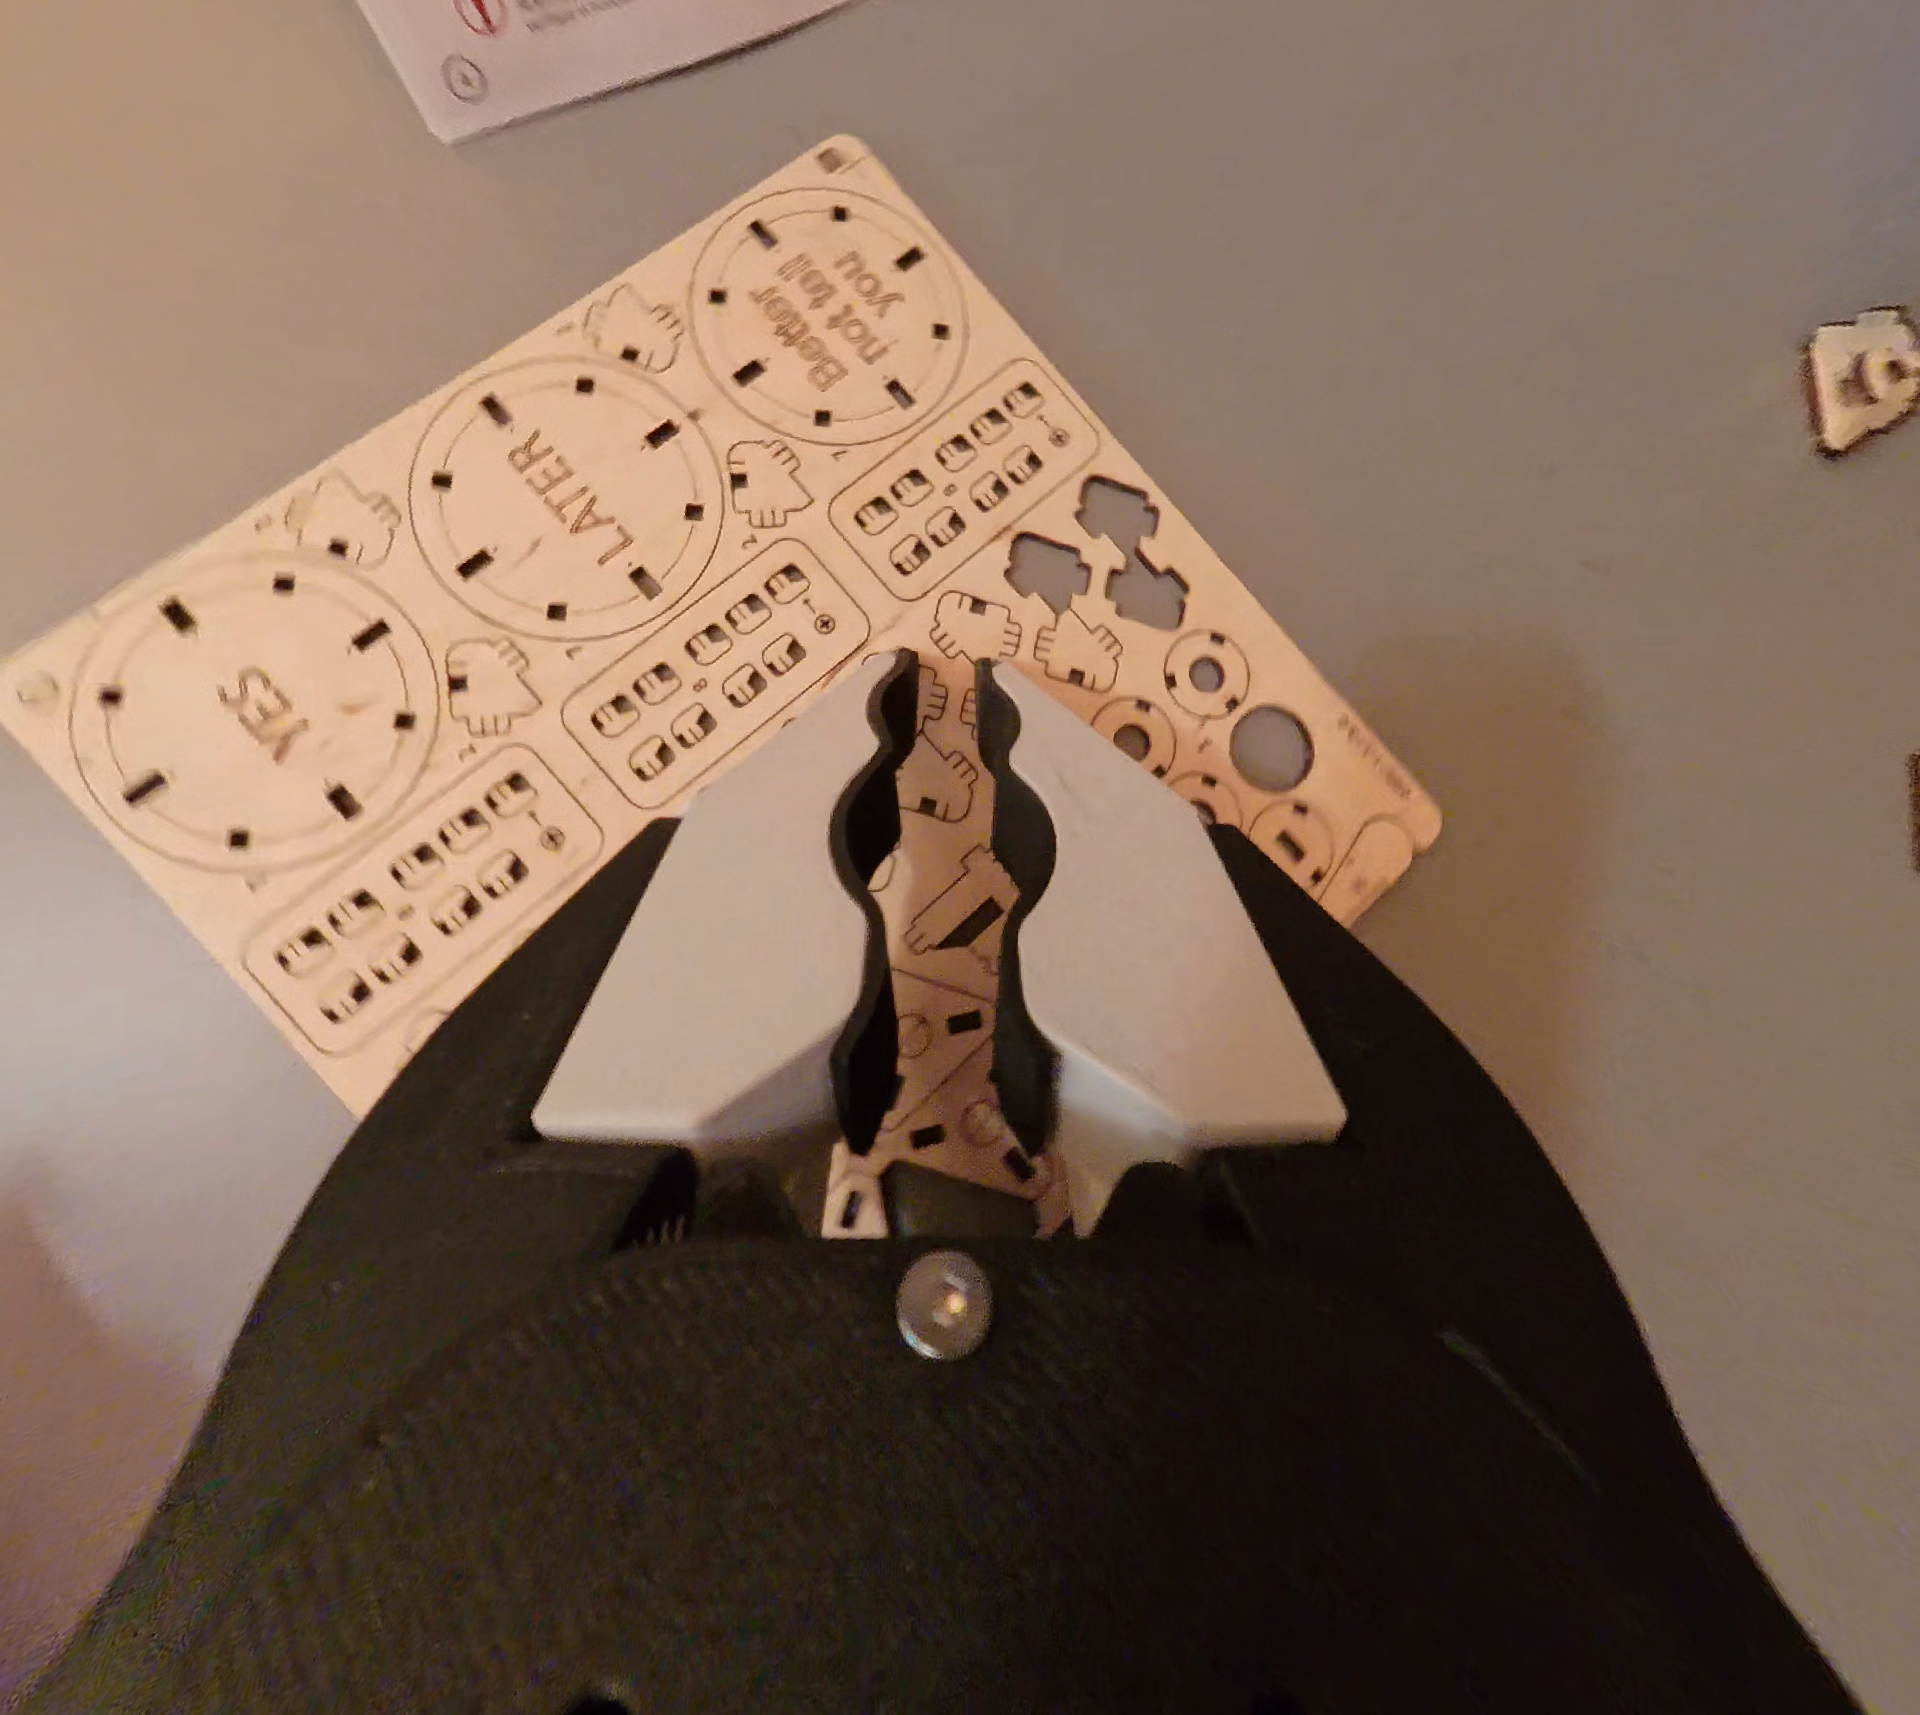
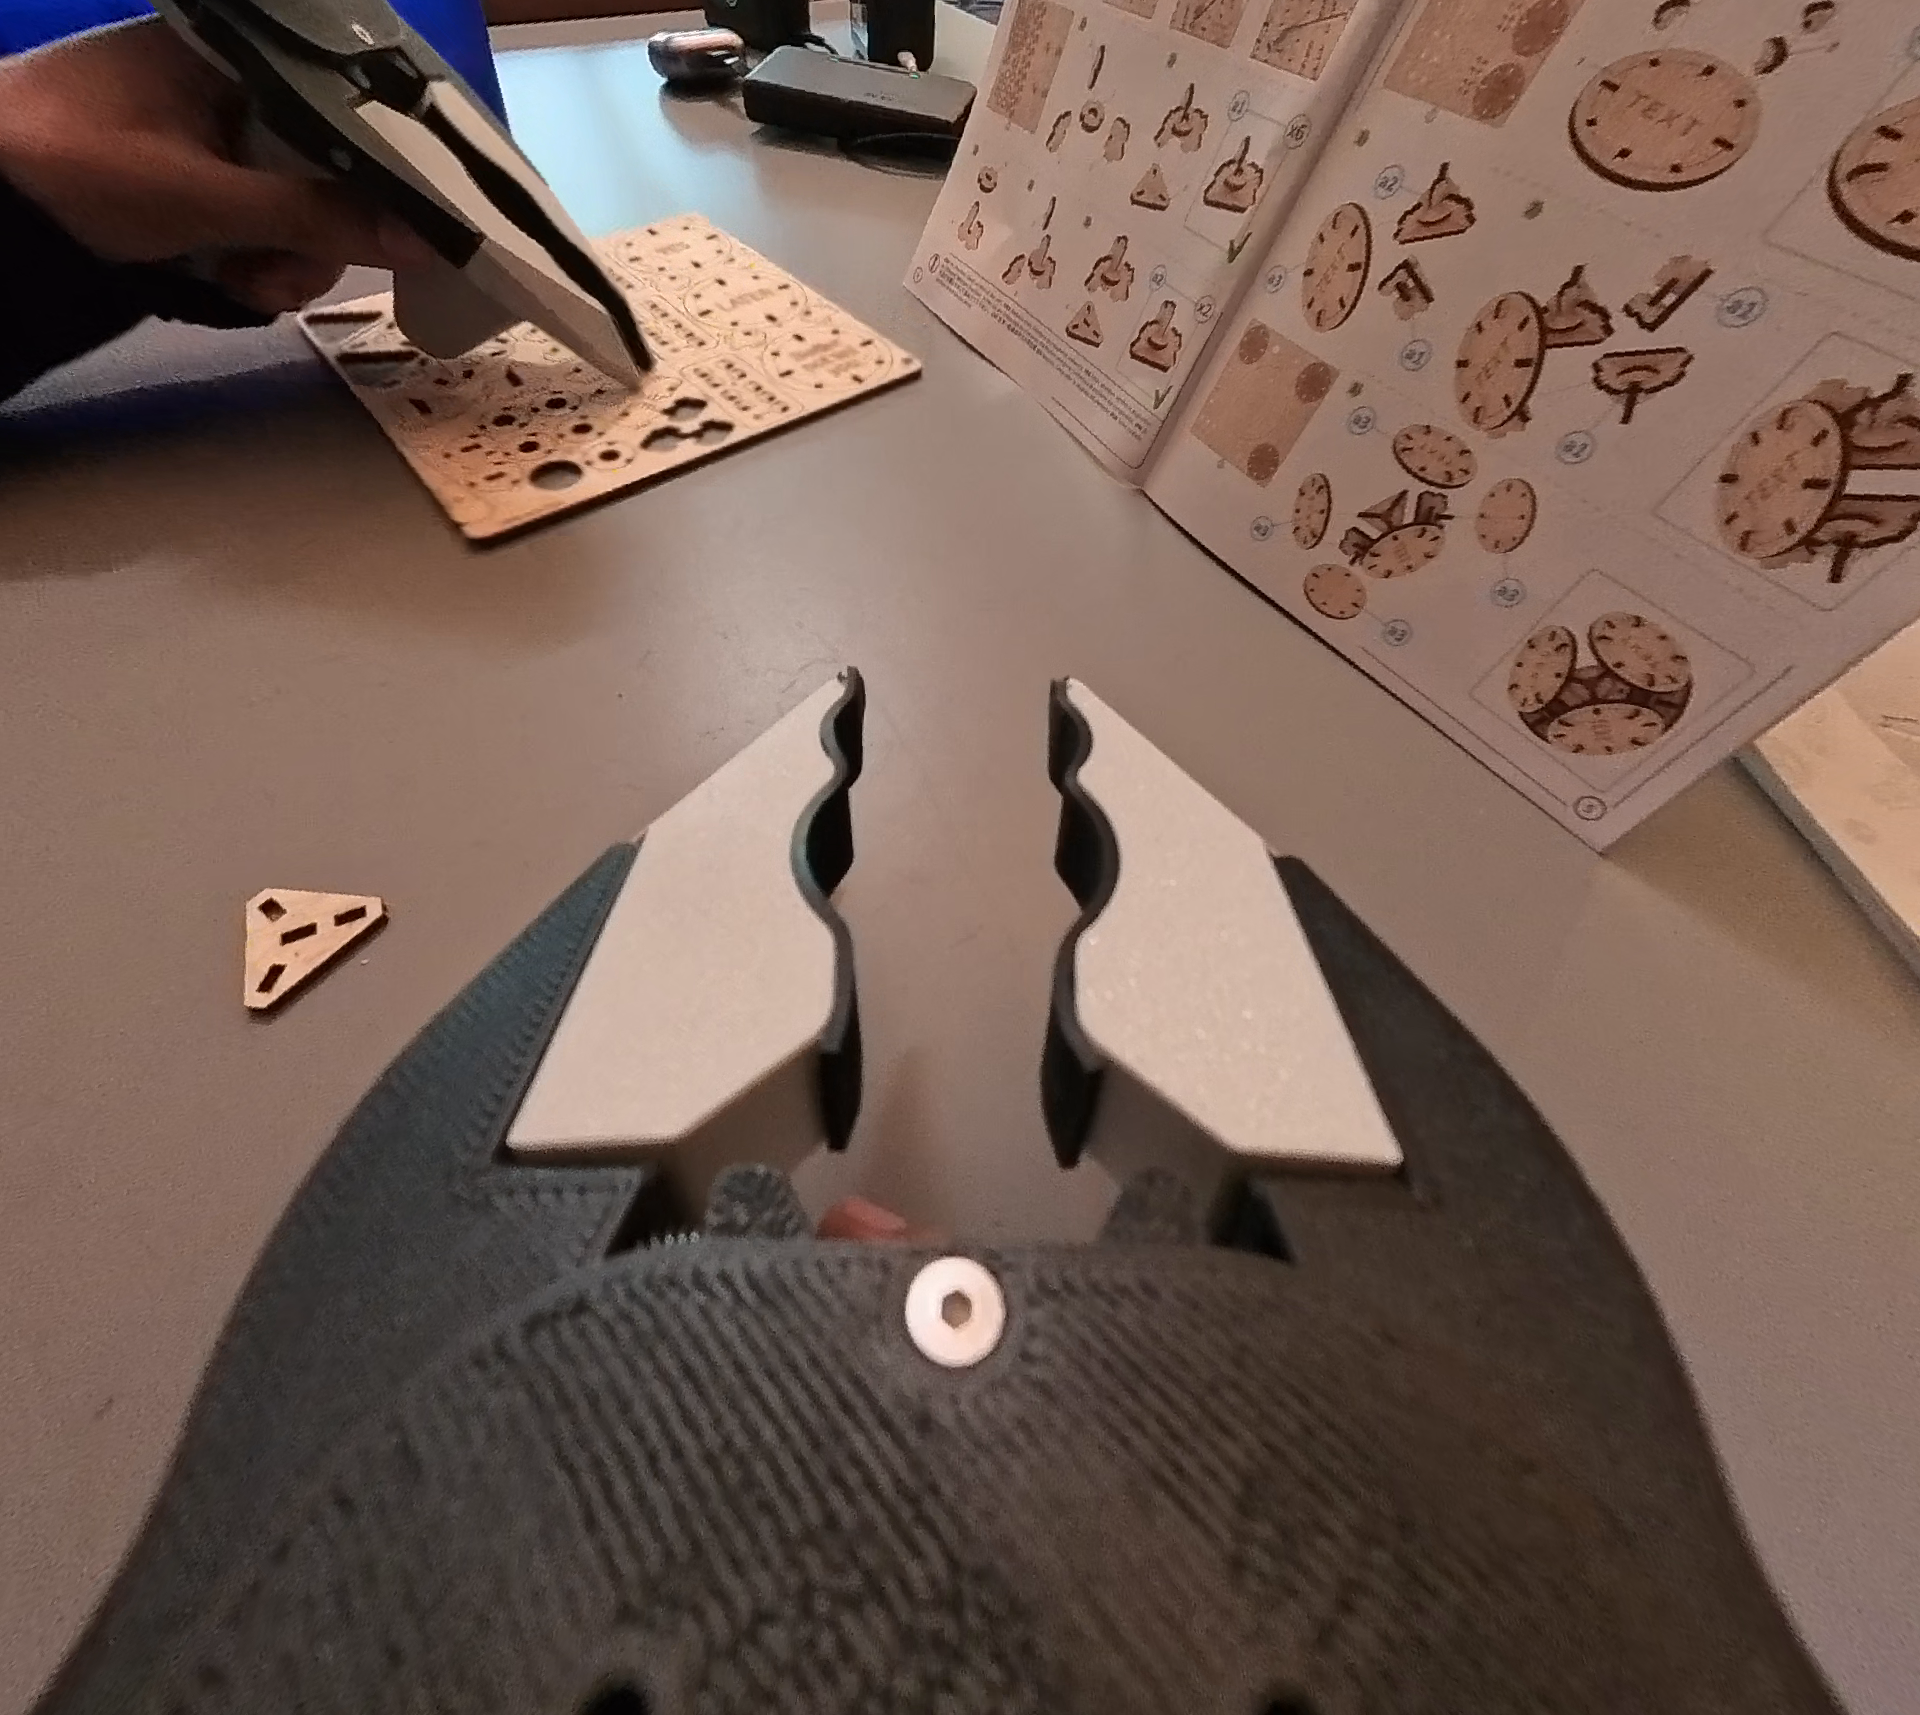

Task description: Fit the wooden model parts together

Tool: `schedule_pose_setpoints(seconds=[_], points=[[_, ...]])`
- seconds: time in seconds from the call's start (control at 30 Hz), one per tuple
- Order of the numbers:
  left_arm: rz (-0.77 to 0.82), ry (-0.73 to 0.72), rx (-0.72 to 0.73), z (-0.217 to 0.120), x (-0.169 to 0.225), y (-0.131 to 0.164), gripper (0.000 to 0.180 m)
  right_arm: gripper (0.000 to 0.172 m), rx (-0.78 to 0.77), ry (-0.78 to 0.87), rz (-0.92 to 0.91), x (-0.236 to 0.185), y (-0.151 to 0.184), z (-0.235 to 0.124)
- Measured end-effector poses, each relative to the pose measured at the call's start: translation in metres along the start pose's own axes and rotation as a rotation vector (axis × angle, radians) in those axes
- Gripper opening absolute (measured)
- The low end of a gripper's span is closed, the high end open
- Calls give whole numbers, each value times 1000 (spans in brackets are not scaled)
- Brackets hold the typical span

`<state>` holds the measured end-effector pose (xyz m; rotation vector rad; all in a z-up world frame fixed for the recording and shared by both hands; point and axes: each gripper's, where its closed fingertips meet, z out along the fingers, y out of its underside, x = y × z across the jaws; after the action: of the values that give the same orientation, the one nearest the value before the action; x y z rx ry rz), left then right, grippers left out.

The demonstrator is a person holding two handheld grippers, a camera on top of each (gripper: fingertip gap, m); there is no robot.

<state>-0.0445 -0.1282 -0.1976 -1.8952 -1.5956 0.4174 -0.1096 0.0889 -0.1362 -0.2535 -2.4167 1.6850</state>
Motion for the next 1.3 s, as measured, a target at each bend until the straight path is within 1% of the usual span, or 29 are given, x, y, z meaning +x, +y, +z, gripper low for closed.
schedule_pose_setpoints(seconds=[0.13, 0.27, 0.33, 0.4, 0.43, 0.5, 0.57, 0.63, 0.67, 0.7, 0.77, 0.83, 0.93, 1.1, 1.2, 1.3], points=[[-67, 17, -35, -3, 12, 6, 7, 34, -3, 9, -5, 1, 0, 0], [-49, -19, -79, -9, 23, 17, 7, 32, -21, 57, -71, 2, 0, 0], [-43, -25, -122, -12, 28, 21, 7, 32, -10, 70, -130, -8, -9, 1], [-36, -9, -162, -15, 33, 24, 7, 32, 17, 61, -195, -26, -22, 4], [-17, -26, -131, -18, 31, 19, 5, 32, 28, 53, -232, -38, -27, 6], [3, -108, 8, -32, 16, -3, 5, 32, 42, 33, -306, -63, -36, 13], [-5, -156, 114, -49, 3, -17, 6, 32, 56, -11, -343, -90, -42, 22], [-54, -174, 125, -58, -12, -15, 13, 36, 59, -94, -342, -120, -46, 34], [-82, -169, 103, -58, -18, -9, 16, 43, 47, -143, -344, -135, -46, 42], [-109, -159, 84, -57, -24, -4, 17, 50, 14, -189, -351, -147, -43, 50], [-148, -124, 73, -54, -29, 3, 17, 52, -126, -282, -363, -166, -26, 69], [-165, -71, 82, -53, -27, 3, 17, 42, -234, -351, -354, -174, -14, 84], [-132, -50, 82, -60, -22, 0, 17, 29, -318, -439, -362, -178, -15, 99], [-78, -90, 71, -73, -29, 3, 17, 27, -545, -544, -507, -169, -1, 115], [-101, -46, 110, -78, -29, 1, 17, 26, -679, -603, -545, -171, 13, 118], [-126, 14, 141, -79, -26, -2, 17, 15, -765, -630, -571, -179, 14, 119]])
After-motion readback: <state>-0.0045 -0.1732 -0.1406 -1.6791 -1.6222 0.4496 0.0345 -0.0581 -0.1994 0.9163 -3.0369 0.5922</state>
